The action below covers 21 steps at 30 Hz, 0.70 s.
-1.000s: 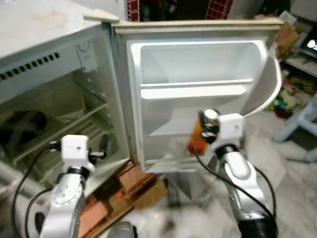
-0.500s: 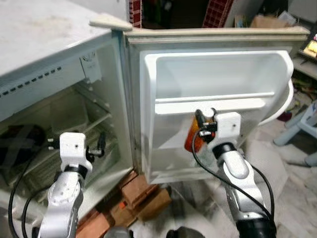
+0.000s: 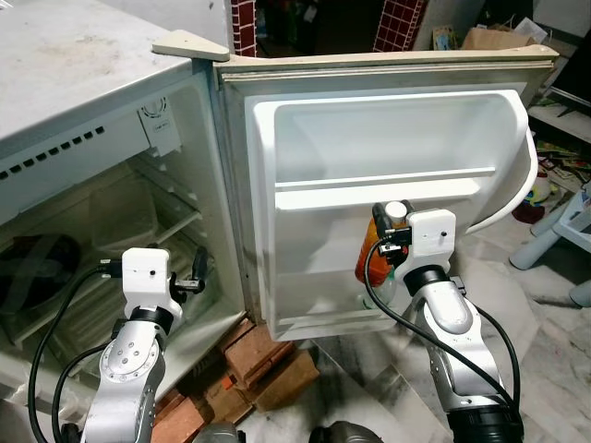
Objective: Restocking fridge
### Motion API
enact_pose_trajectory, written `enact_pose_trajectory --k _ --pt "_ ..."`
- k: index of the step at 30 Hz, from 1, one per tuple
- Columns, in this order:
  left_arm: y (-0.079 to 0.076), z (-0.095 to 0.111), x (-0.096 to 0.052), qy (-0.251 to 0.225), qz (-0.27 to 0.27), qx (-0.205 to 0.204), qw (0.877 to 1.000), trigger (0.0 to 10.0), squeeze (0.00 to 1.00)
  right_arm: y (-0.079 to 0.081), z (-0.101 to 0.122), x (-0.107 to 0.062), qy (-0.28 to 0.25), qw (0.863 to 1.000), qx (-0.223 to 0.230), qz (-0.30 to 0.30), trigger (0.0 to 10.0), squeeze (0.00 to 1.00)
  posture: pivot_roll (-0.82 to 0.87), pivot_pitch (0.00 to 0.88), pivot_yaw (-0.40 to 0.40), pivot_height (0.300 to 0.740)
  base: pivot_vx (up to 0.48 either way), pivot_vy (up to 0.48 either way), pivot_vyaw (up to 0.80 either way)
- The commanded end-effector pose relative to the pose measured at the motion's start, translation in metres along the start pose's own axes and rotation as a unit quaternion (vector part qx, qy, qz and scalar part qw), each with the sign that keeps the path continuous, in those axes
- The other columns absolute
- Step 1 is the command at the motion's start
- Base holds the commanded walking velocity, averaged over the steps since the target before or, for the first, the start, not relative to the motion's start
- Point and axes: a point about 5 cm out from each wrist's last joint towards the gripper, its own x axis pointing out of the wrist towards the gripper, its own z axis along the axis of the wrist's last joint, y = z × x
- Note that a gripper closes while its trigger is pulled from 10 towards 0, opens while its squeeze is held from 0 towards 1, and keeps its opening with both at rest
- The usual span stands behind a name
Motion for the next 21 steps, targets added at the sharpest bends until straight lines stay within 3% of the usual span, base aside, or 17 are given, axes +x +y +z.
enact_pose_trajectory --k 1,11,15,21 --pt "0.0 0.002 -0.001 0.0 0.002 0.0 1.0 10.0 0.0 -0.004 0.004 0.001 -0.011 1.0 -0.004 -0.008 10.0 0.0 0.11 0.061 -0.035 0.694 0.0 0.0 0.0" --pt "0.0 0.002 0.0 0.001 0.001 -0.001 1.0 10.0 0.0 -0.011 0.007 -0.002 -0.015 0.999 -0.042 -0.029 10.0 0.0 0.1 0.075 -0.034 0.694 0.0 0.0 0.0" --pt "0.001 0.002 0.0 0.0 0.004 -0.002 1.0 10.0 0.0 -0.013 -0.002 -0.007 0.013 0.998 -0.049 -0.036 10.0 0.0 0.1 0.075 -0.033 0.694 0.0 0.0 0.0" --pt "0.001 0.002 0.0 0.001 0.003 -0.001 1.0 10.0 0.0 -0.008 -0.012 -0.013 0.038 0.998 -0.036 -0.03 10.0 0.0 0.1 0.081 -0.03 0.659 0.0 0.0 0.0"
